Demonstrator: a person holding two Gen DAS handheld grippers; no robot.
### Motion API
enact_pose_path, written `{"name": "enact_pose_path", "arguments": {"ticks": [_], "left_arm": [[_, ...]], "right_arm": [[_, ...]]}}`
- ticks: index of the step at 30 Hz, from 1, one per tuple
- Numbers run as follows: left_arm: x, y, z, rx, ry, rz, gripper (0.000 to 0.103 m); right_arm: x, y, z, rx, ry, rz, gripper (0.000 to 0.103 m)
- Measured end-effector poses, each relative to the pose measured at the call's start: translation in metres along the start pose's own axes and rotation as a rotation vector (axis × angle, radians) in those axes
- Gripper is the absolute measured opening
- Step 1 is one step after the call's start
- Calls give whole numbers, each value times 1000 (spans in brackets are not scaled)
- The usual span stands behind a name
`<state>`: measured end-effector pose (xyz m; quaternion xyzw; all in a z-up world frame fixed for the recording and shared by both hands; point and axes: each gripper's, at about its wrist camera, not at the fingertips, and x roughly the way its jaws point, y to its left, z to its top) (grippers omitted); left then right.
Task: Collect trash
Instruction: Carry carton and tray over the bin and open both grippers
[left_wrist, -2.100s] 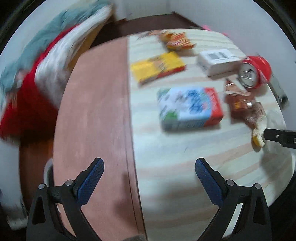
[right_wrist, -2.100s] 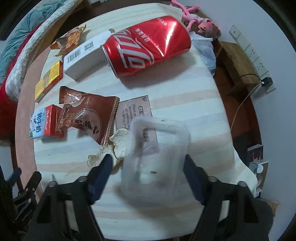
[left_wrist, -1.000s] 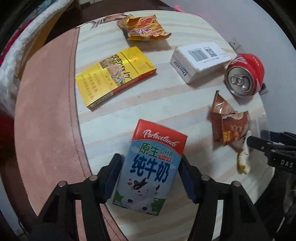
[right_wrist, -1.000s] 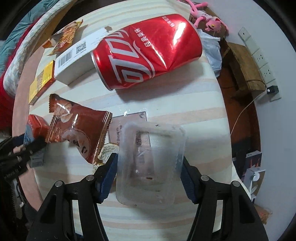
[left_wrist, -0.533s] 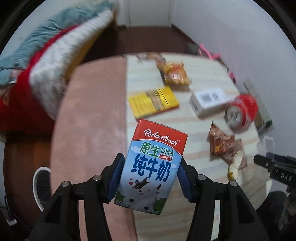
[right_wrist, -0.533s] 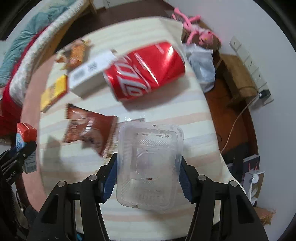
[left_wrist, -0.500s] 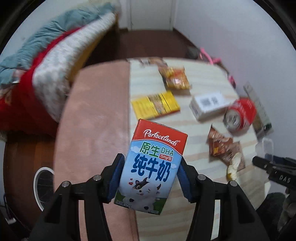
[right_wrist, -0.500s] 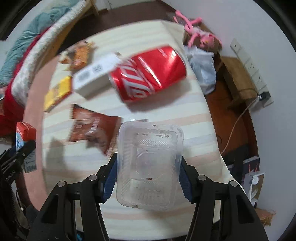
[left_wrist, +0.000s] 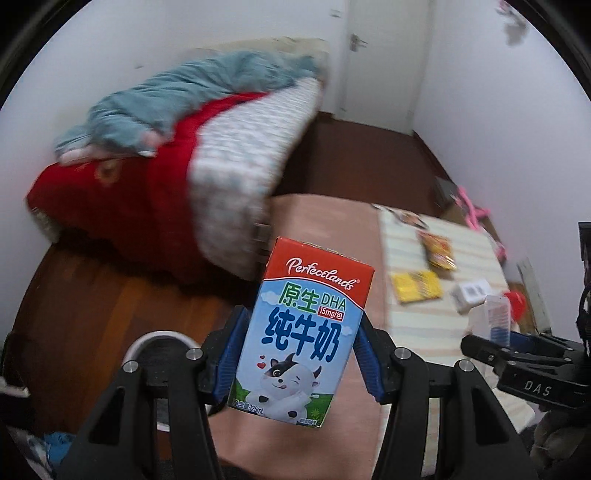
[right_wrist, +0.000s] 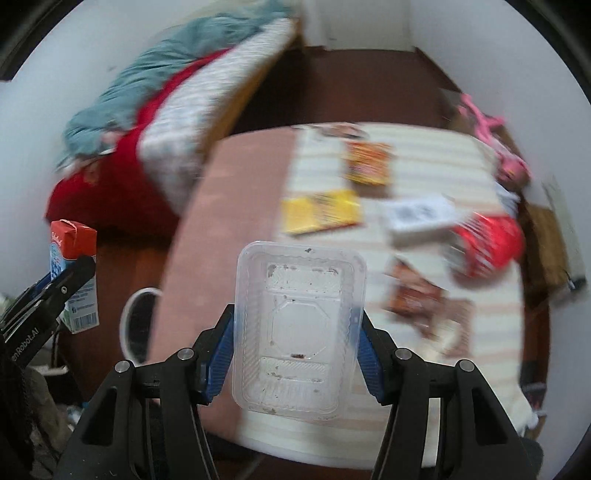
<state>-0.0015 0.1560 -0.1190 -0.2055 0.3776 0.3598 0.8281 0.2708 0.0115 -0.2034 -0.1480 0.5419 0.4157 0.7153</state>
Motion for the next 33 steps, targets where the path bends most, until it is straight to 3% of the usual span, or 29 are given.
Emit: {"name": "enact_pose_path", "arguments": {"ticks": [5,9,16,21,26,27,29,30,31,32,33], "left_arm": [[-8,84,-1,-98,-8,94,52],[2,143,-10,-198,27,127,52],[72,265,-57,-491,225,55,52],[128,316,-94,-611,362,0,52],[169,347,-127,-704,458,0,53],[175,351,-133,-720,474,11,56],[181,358,-140,-752,485,12,79],[184,360,-142,-762,488,16,98],[185,361,-145,-766,488,30,102],[183,362,-147,-762,493,48,102],[183,363,-147,-756,498,63,102]], "right_arm": [[25,101,15,-124,23,90,61],[59,175,17,-204,69,148,61],[156,298,-7,-335,240,216,61],[234,354,-30,-413,369,187,61],[303,382,-44,-460,472,155,62],[317,387,-46,-467,485,147,63],[334,382,-49,-478,511,152,63],[345,384,-49,-476,525,144,64],[348,381,-47,-477,532,146,73],[356,382,-49,-475,544,146,88],[359,384,-50,-468,547,145,94]]}}
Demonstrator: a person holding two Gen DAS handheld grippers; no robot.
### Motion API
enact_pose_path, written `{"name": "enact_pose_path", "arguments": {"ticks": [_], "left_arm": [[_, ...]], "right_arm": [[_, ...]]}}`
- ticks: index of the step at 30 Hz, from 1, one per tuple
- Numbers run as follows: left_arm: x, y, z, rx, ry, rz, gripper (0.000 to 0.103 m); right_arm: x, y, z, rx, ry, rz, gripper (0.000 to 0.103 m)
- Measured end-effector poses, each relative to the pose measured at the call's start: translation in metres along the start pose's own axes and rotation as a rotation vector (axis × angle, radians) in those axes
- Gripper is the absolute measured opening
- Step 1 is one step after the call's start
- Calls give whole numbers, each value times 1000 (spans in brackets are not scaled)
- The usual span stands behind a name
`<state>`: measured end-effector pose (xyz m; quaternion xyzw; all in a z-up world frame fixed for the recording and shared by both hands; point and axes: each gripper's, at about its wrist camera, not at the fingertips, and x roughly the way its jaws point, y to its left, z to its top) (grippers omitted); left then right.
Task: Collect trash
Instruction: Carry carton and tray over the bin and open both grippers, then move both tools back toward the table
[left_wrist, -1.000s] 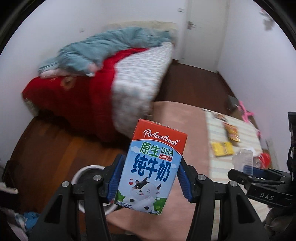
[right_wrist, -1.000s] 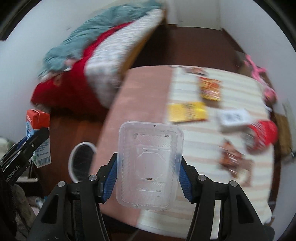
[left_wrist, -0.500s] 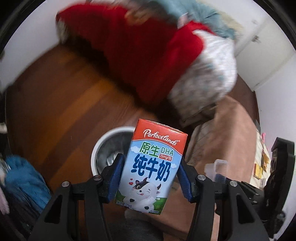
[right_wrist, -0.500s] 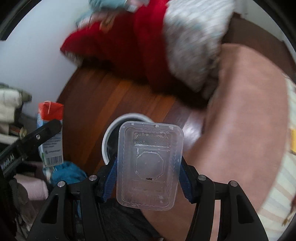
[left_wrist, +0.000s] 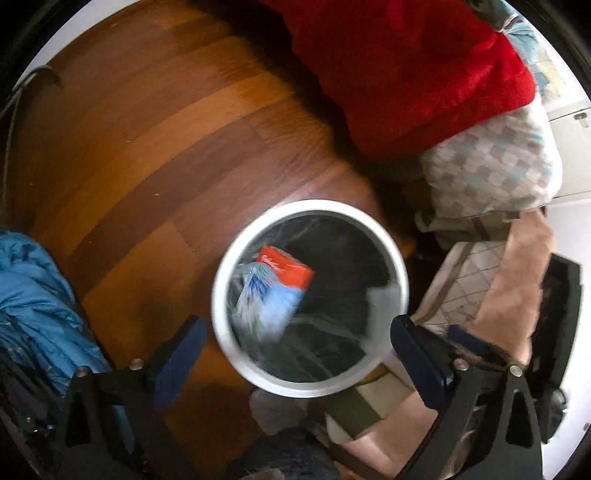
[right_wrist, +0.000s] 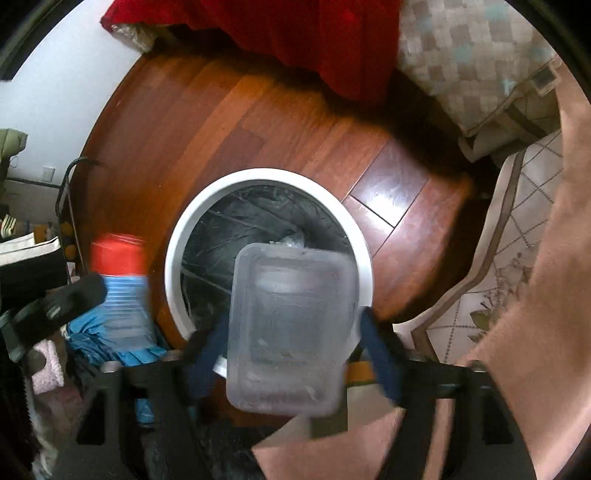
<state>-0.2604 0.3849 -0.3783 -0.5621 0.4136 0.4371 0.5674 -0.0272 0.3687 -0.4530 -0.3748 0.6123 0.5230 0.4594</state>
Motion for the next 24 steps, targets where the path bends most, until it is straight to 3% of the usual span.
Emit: {"name": "enact_pose_path", "arguments": {"ticks": [5,10,14,24], "left_arm": [[-12,4,-7,29,-69,86,102],[-26,-4,-23,108,-179,230,102],[-25,-7,-34,129,-184,247,102],[-49,-26,-60,176,-221,248,102]], "right_arm": [[-6,-1,2,-5,-24,-34,103],[-25,1,-2,-43,-61,-122,103],[-29,5,-17,-98,-71,-219,103],[-51,-1,-43,-80,-105,-216,103]]}}
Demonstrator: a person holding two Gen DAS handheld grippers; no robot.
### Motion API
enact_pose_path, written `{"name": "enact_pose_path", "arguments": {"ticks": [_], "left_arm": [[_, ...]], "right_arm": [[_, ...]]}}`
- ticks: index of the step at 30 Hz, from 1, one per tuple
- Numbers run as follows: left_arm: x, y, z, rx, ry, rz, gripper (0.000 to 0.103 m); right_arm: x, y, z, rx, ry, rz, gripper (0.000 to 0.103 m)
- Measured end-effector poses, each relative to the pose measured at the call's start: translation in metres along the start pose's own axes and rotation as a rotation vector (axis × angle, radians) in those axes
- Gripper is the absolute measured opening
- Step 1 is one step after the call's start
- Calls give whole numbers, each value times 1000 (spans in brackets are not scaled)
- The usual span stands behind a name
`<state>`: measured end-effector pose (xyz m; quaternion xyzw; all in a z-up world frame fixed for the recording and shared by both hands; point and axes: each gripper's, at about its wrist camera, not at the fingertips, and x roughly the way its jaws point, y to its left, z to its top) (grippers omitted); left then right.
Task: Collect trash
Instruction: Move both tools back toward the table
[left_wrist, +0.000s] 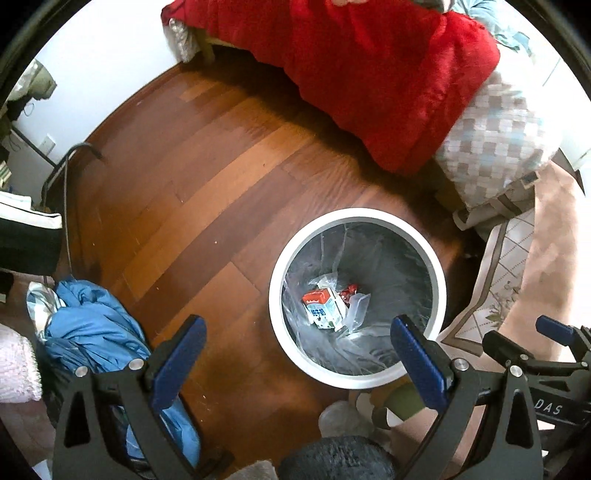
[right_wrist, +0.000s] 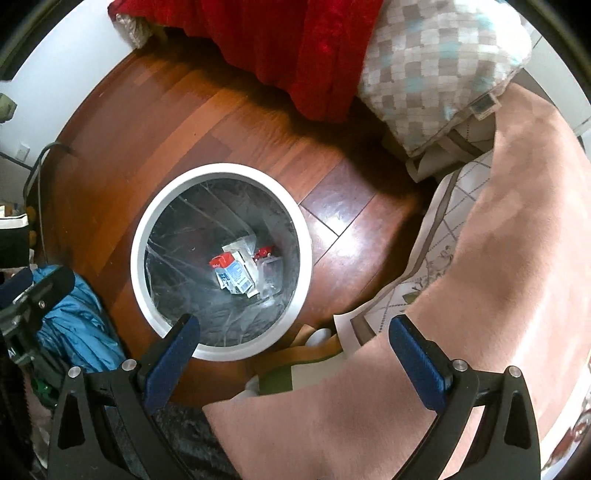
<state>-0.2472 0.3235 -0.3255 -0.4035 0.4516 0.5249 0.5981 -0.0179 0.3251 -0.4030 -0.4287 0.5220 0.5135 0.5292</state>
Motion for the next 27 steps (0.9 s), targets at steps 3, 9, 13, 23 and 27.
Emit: {"name": "enact_pose_path", "arguments": {"ticks": [3,9,13,23,27], "left_arm": [[-19,-3,-5,10,-32,-5,102],[-64,-6,-14,26,-110,-14,102],[-102,-11,-21,44,-175,-23,102],[-188,-56,-56,103,-318,-82,102],[-187,-109,-80,174,-311,-132,102]], "right_arm": [[-17,0,-6,5,-25,10,103],[-59,-4,-21,7,-94,32,103],[-96,-11,-36,30,-160,72,103],[-210,-57,-99,162,-375,238,103],[-235,-108,-141,271,-397,241,103]]}}
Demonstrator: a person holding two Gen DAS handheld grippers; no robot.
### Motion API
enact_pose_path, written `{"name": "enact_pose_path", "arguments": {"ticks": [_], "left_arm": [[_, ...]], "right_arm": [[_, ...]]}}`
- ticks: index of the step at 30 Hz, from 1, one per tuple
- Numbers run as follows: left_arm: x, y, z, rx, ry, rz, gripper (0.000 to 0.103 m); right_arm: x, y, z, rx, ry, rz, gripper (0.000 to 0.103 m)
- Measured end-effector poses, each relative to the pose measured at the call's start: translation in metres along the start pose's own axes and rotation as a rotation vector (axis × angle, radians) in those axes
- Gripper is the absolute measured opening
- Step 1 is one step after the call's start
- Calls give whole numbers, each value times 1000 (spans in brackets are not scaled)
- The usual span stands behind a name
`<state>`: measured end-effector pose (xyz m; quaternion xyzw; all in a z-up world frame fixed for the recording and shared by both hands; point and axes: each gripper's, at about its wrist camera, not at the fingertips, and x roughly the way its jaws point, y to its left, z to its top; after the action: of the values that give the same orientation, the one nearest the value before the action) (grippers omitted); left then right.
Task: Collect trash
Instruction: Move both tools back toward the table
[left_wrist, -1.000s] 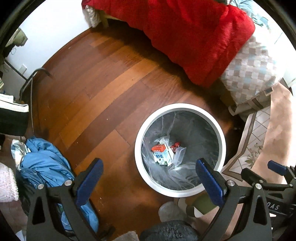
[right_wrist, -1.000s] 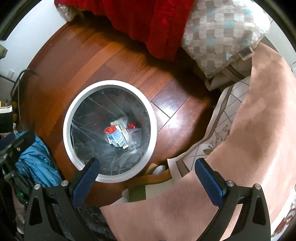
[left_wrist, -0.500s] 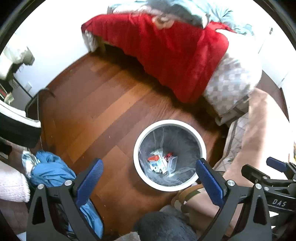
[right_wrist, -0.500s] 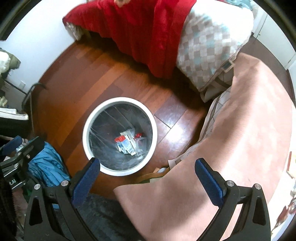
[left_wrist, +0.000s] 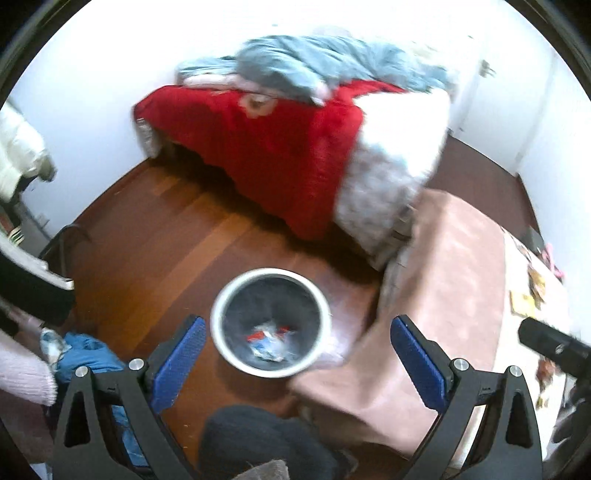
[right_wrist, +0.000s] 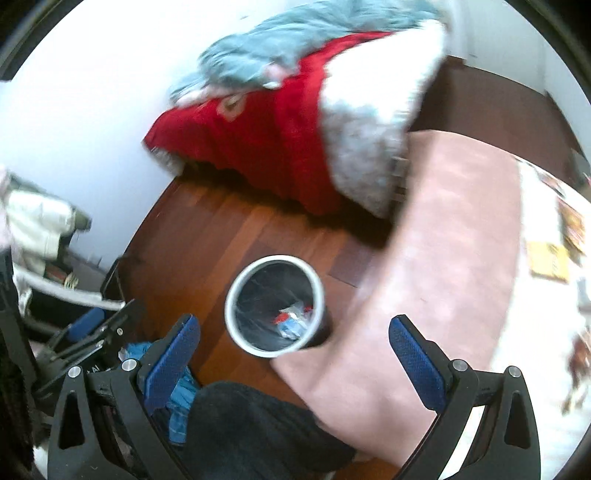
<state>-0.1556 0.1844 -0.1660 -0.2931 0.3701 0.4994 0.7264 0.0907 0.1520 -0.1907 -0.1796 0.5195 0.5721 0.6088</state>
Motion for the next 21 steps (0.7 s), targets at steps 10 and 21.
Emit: {"name": "enact_pose_path", "arguments": {"ticks": [10,21], "left_arm": [[76,-211,-51,204,172,-119,102],[134,-355,-59,319,268,-87,102]], "right_arm": [[-88,-241,-52,353,21,-332,103],[-106,-487,-69,988,-13,-312,103]]}}
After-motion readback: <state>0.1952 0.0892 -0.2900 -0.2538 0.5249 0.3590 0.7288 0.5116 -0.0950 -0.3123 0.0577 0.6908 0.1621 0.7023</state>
